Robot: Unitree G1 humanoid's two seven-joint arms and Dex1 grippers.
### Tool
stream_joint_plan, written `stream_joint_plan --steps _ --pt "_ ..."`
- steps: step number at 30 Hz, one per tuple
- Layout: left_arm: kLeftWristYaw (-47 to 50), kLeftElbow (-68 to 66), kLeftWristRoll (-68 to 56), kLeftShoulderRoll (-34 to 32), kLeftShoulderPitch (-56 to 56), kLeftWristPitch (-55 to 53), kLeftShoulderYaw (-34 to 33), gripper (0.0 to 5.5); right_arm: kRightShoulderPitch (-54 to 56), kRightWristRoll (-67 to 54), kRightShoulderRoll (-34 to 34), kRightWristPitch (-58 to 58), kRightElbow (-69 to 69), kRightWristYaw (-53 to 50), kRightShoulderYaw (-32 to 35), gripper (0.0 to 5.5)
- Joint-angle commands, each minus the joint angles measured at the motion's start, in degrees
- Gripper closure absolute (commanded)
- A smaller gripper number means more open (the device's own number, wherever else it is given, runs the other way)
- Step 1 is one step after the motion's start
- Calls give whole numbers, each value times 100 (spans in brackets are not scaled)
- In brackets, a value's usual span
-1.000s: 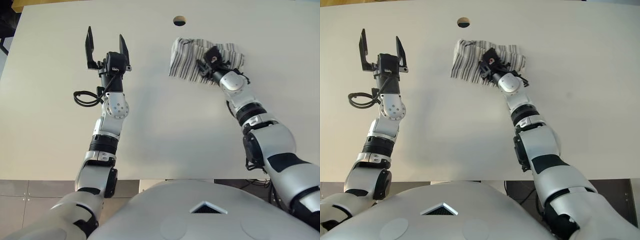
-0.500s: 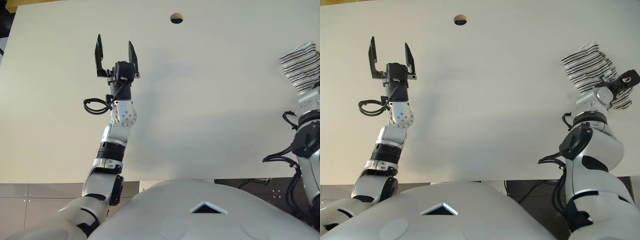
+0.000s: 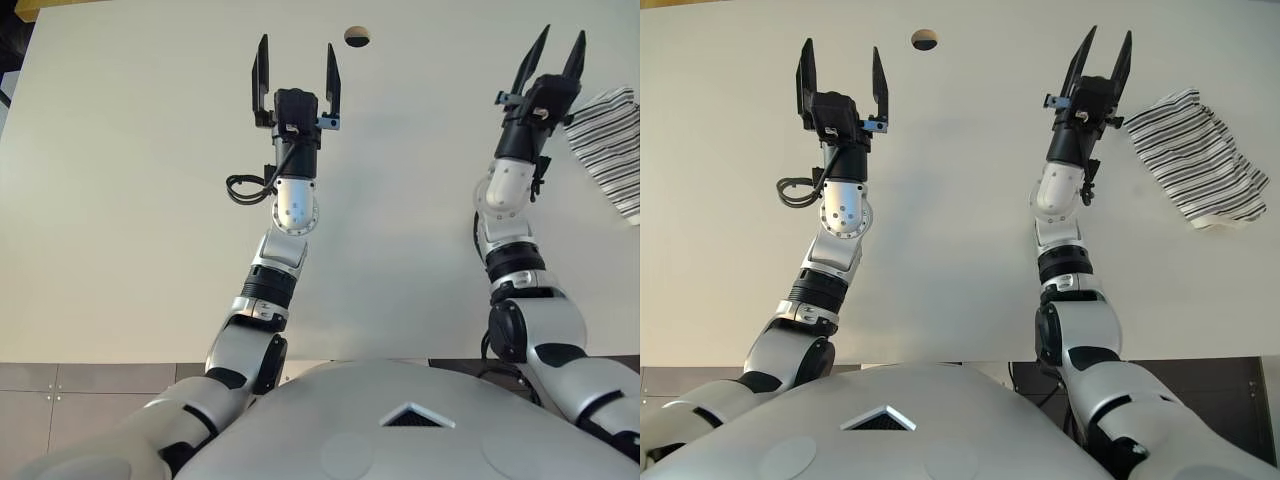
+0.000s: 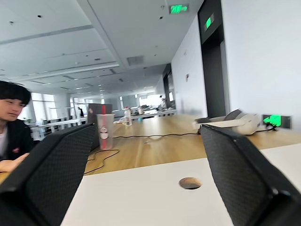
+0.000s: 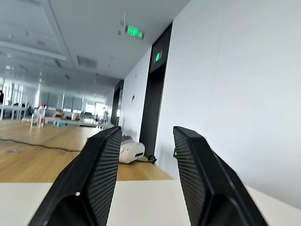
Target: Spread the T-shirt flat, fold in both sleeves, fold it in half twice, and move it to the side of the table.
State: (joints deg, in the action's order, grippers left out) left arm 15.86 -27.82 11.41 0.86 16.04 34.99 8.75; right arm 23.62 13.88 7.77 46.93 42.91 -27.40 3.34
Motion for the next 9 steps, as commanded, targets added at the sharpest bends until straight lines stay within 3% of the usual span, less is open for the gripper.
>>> stream_joint_plan --steps 1,9 --pt "-441 -18 -381 35 -255 410 -30 139 -710 33 -92 -36 -1286 280 -123 348" --pt "-945 -190 -459 349 -328 544 190 139 -1989 324 -193 -87 -2435 863 -615 348"
